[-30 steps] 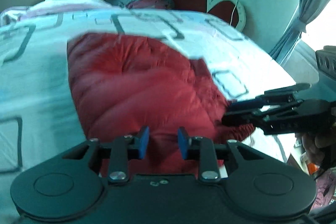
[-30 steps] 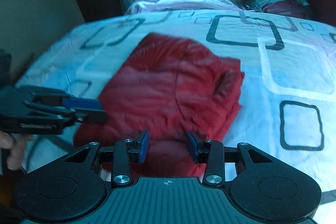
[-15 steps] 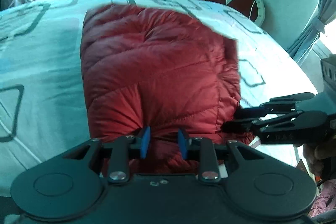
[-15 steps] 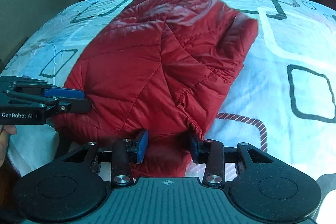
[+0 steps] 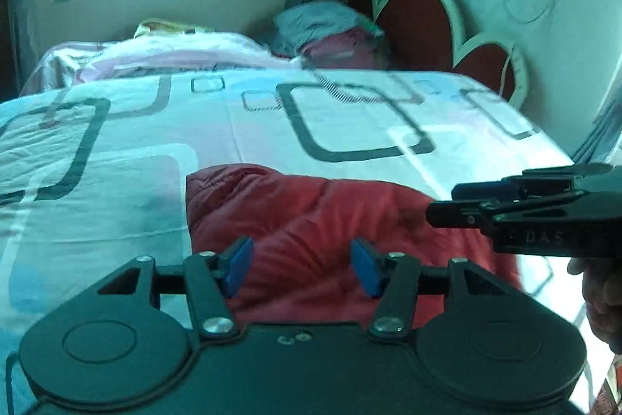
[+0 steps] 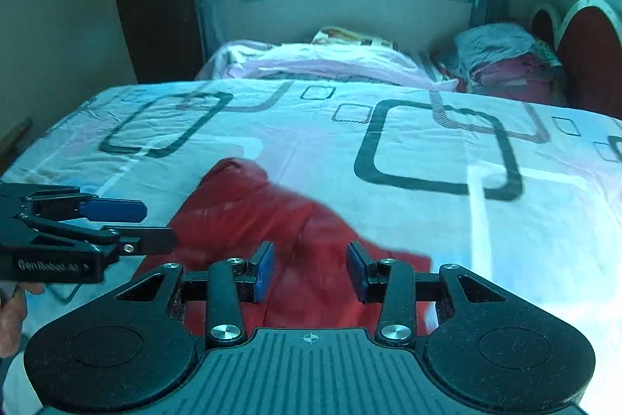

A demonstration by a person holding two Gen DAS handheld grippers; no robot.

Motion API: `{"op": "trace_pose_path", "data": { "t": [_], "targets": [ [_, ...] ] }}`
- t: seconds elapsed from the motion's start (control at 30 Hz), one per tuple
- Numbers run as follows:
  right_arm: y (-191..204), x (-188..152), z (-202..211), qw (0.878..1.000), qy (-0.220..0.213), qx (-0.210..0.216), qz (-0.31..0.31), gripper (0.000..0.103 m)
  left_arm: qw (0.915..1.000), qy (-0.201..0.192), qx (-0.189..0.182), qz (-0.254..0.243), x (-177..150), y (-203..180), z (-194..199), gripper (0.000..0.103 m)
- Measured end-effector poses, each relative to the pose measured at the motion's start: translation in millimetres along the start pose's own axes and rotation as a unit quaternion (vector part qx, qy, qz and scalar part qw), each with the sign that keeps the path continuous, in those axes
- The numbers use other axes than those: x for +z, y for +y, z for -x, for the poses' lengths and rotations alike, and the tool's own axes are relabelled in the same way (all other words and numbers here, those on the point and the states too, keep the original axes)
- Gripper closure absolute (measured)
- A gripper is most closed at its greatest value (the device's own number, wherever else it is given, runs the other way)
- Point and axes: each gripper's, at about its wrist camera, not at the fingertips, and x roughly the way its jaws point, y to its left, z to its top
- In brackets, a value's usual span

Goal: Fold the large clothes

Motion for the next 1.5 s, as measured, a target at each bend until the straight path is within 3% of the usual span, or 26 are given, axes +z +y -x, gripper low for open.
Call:
{"op": "trace_pose_path", "data": {
  "t": [0.13,0.23,0.33,0.57,0.67,0.8,0.87,0.97,1.03,1.13,1.27,1.4,1.5],
  "targets": [
    [-2.3,10.7,-38.2,1.0,0.027,-0.005,0.012,0.062,0.9986,0.013,-0.027,0.043,5.4,11.3,-30.2,0.052],
    [-12.2,-2.7,-60.0,0.998,0.057,-0.025,0.01,0.063,0.9982,0.031,-0.037,0.035,4.4,6.8,-56.4,0.052],
    [-35.6,-17.1,-74.0,0.996,0.073,-0.031,-0.039,0.062,0.9976,0.056,-0.038,0.016,2.4,2.3,-77.2,0.052],
    [-48.7,-35.4,-88.9,0.995,0.078,-0.024,-0.061,0.062,0.9963,0.078,-0.014,-0.033,-5.7,-9.4,-94.3,0.052],
    [-48.1,-30.3,-82.4,0.995,0.078,-0.024,-0.063,0.062,0.9962,0.077,-0.009,-0.039,-2.9,-11.1,-86.7,0.052],
    [-42.3,-20.9,-34.8,0.997,0.025,-0.014,-0.069,0.062,0.9976,0.064,0.008,-0.025,6.6,-16.6,-46.3,0.043],
    [-37.1,-22.0,-9.2,0.998,0.007,0.002,-0.068,0.062,0.9985,0.051,-0.002,-0.02,3.8,-18.7,-19.9,0.044],
    [-26.5,-36.0,9.1,0.999,0.016,0.007,-0.049,0.062,0.9991,0.033,-0.016,-0.019,-10.5,-23.2,8.4,0.045],
    [-22.4,-50.4,0.1,0.998,0.049,-0.003,-0.032,0.062,0.998,0.048,-0.005,-0.04,-22.7,-32.4,0.0,0.047],
    [-26.9,-67.7,-24.2,0.995,0.087,-0.016,-0.044,0.062,0.9961,0.086,-0.01,-0.017,-42.3,-31.0,-32.9,0.047],
    [-23.9,-66.7,-22.4,0.995,0.091,-0.023,-0.034,0.062,0.9961,0.087,-0.002,-0.014,-42.7,-34.8,-31.7,0.048],
    [-13.0,-63.7,29.4,0.998,0.055,-0.002,-0.005,0.062,0.9983,0.053,-0.026,-0.002,-43.4,-37.7,18.8,0.048],
    [-3.7,-71.2,64.9,0.999,0.043,0.028,0.008,0.062,0.998,0.049,-0.04,0.0,-55.0,-43.3,45.4,0.05]
  ]
}}
